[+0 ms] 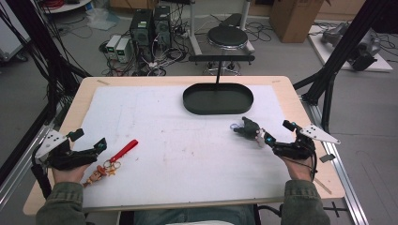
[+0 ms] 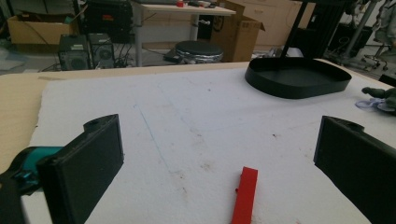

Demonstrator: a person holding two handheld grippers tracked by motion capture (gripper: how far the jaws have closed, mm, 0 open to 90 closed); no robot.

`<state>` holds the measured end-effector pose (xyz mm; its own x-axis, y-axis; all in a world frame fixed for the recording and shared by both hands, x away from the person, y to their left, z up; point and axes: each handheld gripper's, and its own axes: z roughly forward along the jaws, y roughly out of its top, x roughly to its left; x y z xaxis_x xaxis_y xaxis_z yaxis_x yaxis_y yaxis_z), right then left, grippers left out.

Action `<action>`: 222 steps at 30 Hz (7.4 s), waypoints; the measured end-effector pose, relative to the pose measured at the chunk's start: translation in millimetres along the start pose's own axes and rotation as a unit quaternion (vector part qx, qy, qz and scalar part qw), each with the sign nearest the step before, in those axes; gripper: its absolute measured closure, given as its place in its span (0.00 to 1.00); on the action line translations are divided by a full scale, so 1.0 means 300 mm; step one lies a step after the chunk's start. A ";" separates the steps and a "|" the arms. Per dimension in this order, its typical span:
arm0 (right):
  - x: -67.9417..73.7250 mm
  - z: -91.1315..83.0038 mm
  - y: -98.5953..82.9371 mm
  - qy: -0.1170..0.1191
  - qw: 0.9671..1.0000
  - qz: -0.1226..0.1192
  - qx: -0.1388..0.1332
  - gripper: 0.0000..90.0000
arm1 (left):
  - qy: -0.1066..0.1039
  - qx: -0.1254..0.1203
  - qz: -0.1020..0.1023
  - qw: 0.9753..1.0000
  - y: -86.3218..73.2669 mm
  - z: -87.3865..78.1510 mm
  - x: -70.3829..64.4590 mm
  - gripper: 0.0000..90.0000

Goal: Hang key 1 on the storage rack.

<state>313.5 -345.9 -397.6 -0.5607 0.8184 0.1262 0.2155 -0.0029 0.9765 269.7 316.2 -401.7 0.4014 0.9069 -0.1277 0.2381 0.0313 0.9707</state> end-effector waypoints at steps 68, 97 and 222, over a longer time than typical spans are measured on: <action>0.005 0.013 -0.005 -0.010 1.000 -0.013 0.021 0.00 | -0.057 0.229 0.050 0.970 0.026 0.209 -0.074 0.02; 0.007 0.017 -0.007 -0.007 1.000 -0.011 0.026 0.00 | -0.101 0.378 0.079 0.917 0.008 0.379 -0.102 0.15; 0.002 0.031 -0.015 0.002 0.999 -0.026 0.031 0.00 | -0.222 0.253 0.148 0.930 0.708 0.852 -0.499 0.83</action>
<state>319.7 -340.1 -403.7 -0.5762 0.8137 0.0775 0.2362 0.0751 0.9688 486.1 79.6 -228.5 0.8144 0.5780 -0.0510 0.3998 -0.4953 0.7713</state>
